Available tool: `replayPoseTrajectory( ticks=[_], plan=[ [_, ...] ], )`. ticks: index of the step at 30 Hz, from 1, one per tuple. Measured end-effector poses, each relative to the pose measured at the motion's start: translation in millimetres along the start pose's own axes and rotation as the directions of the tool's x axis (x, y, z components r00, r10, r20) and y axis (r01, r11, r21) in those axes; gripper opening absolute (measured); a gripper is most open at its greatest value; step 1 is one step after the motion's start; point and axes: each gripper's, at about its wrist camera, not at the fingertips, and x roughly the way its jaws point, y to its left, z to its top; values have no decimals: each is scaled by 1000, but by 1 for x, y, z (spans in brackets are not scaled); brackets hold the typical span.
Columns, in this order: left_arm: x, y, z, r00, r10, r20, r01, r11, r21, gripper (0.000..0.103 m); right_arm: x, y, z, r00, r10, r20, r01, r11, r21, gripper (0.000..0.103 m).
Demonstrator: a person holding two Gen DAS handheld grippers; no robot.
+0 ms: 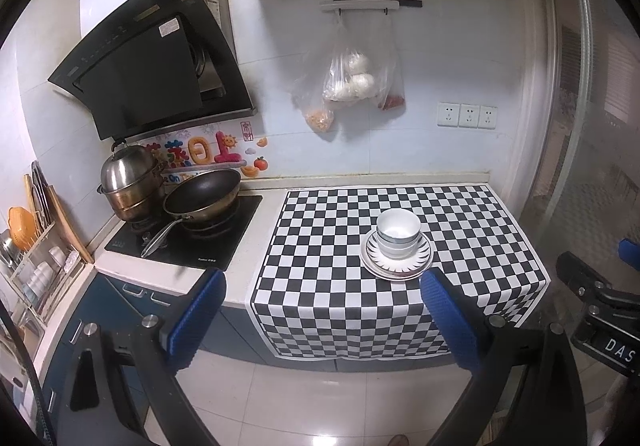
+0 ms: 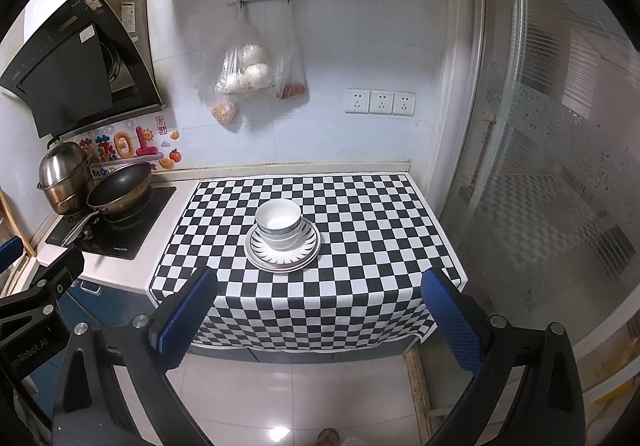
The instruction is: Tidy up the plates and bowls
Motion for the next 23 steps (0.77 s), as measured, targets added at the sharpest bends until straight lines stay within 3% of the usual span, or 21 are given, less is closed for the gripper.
replayPoseTrajectory(
  ticks=[23],
  plan=[
    [0,-5,-2,1000,11,8,-11,1000,-3,100,8,-12,-1,1000,7,-15,-7,1000,-10,103]
  ],
)
